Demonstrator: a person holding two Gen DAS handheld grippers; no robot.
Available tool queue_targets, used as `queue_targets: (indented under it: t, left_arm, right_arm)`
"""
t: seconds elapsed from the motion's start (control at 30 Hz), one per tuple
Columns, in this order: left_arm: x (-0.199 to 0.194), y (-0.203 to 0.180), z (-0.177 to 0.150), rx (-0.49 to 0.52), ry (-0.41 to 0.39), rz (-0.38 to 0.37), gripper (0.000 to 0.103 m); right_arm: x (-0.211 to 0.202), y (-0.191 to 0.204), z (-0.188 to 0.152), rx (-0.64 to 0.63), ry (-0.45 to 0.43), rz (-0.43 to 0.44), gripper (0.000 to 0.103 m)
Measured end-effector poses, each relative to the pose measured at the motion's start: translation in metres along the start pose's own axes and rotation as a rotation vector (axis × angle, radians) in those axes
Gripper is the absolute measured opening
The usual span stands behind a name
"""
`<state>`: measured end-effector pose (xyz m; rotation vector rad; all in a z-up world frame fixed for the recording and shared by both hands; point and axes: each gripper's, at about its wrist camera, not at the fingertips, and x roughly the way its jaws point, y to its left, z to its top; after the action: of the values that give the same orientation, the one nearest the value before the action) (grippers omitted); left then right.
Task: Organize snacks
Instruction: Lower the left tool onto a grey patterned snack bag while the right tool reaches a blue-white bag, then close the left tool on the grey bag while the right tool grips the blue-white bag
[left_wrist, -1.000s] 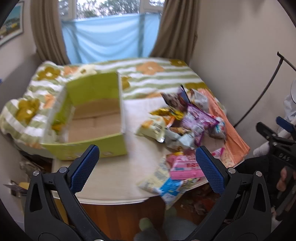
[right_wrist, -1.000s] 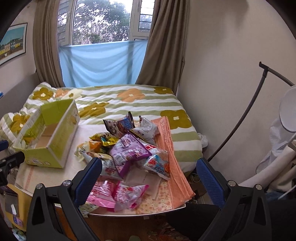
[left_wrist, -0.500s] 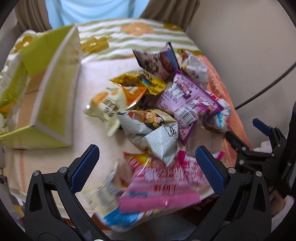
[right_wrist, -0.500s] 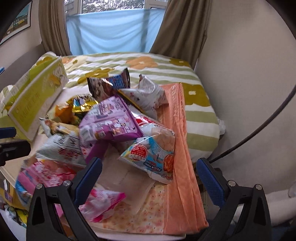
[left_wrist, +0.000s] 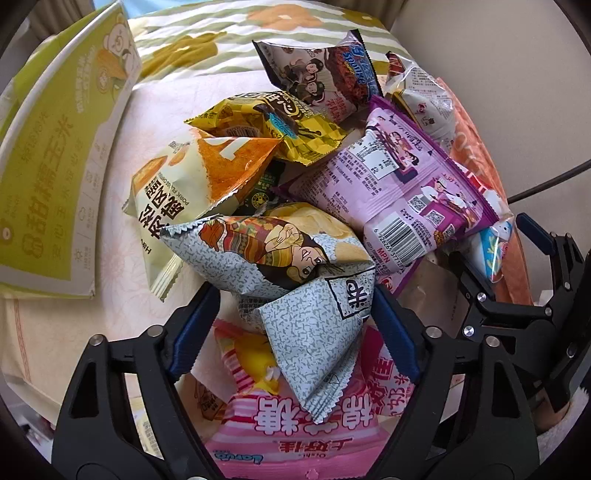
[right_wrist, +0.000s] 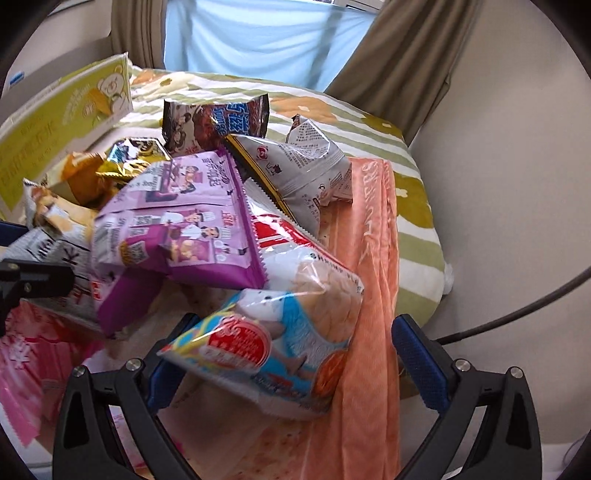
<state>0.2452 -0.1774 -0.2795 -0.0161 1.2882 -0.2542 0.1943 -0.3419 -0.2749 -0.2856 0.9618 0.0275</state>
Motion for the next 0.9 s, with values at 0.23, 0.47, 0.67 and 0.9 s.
queue_targets:
  t: [0.23,0.47,0.67,0.9]
  left_arm:
    - [0.001,-0.002,-0.003,0.009,0.002,-0.009,0.057]
    - [-0.009,-0.007,-0.006,0.038,-0.024,0.0,0.053]
    - [-0.022,-0.009,-0.009,0.046,-0.046,-0.002,0.053]
    - [-0.045,-0.014,-0.015,0.062,-0.086,-0.006,0.053]
  right_arm:
    - [0.008,-0.002,0.006,-0.009,0.001,0.005,0.098]
    - [0.002,0.009,0.007,-0.048,-0.021,-0.002,0.059]
    - [-0.003,0.011,0.007,-0.031,-0.017,0.002,0.045]
    - [-0.025,-0.003,0.008,0.05,-0.041,0.03,0.042]
